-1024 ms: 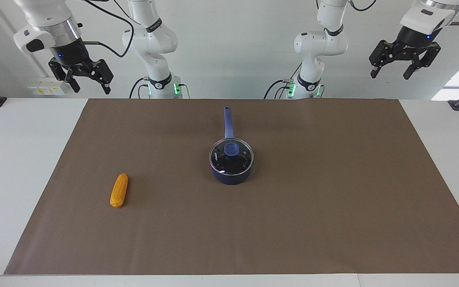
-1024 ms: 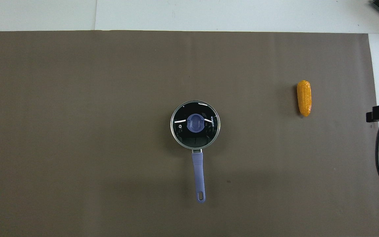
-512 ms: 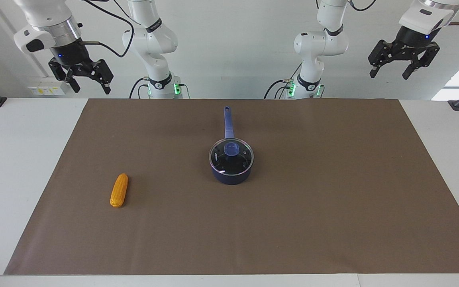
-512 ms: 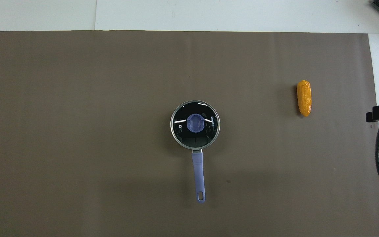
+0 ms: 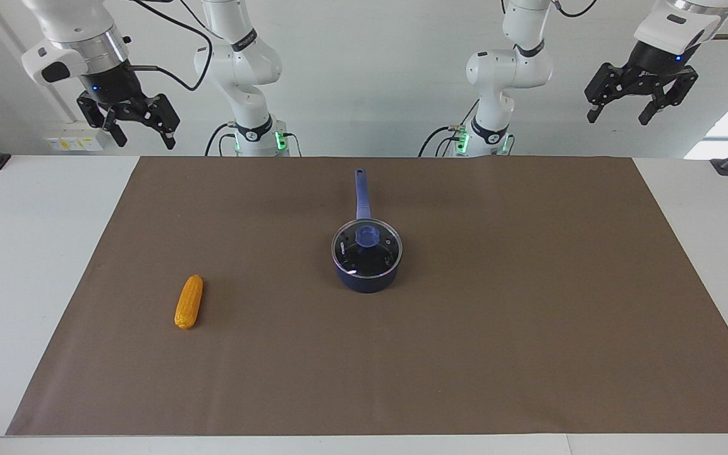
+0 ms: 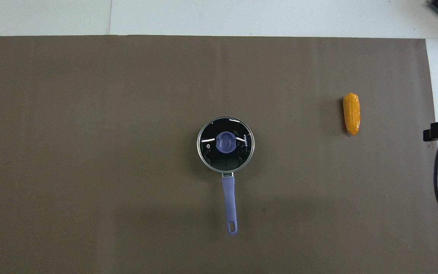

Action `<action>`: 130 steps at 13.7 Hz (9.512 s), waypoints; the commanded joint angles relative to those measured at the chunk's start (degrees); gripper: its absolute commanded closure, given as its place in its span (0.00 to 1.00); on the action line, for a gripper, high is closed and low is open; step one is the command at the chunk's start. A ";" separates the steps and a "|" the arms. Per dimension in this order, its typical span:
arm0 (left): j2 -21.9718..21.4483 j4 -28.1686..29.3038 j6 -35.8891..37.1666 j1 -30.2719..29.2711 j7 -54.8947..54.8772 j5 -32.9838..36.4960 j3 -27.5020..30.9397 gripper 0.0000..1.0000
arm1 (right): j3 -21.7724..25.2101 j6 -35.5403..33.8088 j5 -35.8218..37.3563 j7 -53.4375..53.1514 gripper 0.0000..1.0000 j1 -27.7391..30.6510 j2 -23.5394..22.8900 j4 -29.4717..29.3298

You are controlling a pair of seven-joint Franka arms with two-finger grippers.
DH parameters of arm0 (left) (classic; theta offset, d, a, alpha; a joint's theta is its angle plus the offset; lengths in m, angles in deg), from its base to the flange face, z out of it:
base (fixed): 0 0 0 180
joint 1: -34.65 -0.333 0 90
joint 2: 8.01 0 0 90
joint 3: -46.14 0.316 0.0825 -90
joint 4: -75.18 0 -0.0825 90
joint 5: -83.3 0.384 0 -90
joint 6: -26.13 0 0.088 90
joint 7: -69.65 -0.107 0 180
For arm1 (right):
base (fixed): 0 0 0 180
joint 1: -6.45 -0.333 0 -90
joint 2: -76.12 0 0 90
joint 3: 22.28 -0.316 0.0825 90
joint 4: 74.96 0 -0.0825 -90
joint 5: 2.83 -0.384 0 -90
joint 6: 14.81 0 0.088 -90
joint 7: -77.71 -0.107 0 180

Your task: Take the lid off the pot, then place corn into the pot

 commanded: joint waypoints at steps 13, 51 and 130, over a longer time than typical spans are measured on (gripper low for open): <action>-1.67 1.88 0.18 -0.52 0.38 -0.73 -0.55 0.00 | -0.32 -0.87 -0.42 0.63 0.00 0.39 0.64 0.07; 17.56 6.45 -30.31 29.09 25.05 -0.03 -0.99 0.00 | -0.32 -0.87 -0.42 0.63 0.00 0.39 0.64 0.07; 22.67 25.69 -54.75 -5.18 -22.39 -5.03 -0.46 1.00 | -0.67 38.86 1.42 -29.87 1.00 -35.64 -26.77 6.31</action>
